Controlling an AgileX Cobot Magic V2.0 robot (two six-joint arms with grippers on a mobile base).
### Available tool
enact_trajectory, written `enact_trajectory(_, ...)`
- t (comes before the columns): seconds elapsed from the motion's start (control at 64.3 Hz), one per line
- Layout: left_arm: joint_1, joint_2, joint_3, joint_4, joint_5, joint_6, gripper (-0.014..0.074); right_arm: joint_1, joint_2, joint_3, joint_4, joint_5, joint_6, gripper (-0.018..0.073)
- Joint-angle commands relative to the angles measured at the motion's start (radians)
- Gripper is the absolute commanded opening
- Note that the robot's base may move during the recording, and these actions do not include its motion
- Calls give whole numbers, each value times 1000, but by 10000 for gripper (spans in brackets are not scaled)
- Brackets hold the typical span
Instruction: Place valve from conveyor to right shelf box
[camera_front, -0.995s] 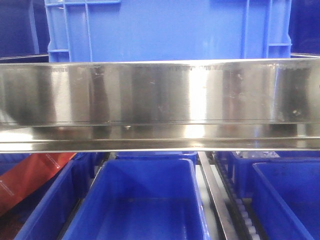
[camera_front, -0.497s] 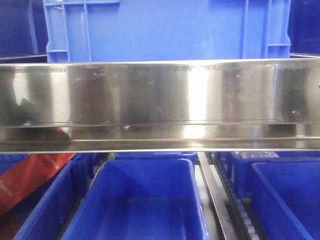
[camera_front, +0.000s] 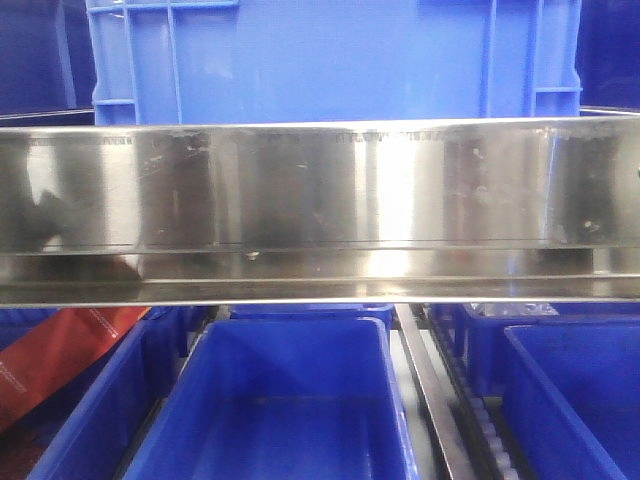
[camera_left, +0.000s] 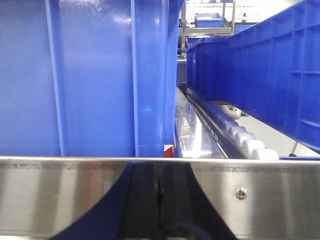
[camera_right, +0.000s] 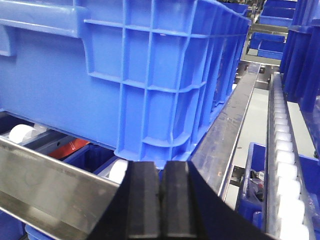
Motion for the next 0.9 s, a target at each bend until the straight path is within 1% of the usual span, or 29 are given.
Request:
enact_trajectory(0.0, 2, -5, -2, 0, -19, -2, -111, -4, -5, 2, -6, -22, -4, -162)
enact_trajectory(0.435, 2, -5, -2, 0, -19, -2, -111, -12, -8, 2, -6, -21, -4, -162)
enact_trajectory(0.544, 2, -5, -2, 0, -19, -2, -111, -86, -37, 4, 10, -1, -4, -162)
enact_trajectory(0.668, 2, -5, -2, 0, -19, -2, -111, -233, -104, 40, 46, 17, -4, -162)
enact_trajectory(0.777, 2, -5, -2, 0, -19, -2, -111, -338, -188, 96, 63, 17, -4, -162)
enact_trajectory(0.886, 2, -5, -2, 0, -19, -2, -111, -395, -275, 159, 63, 17, -4, -162)
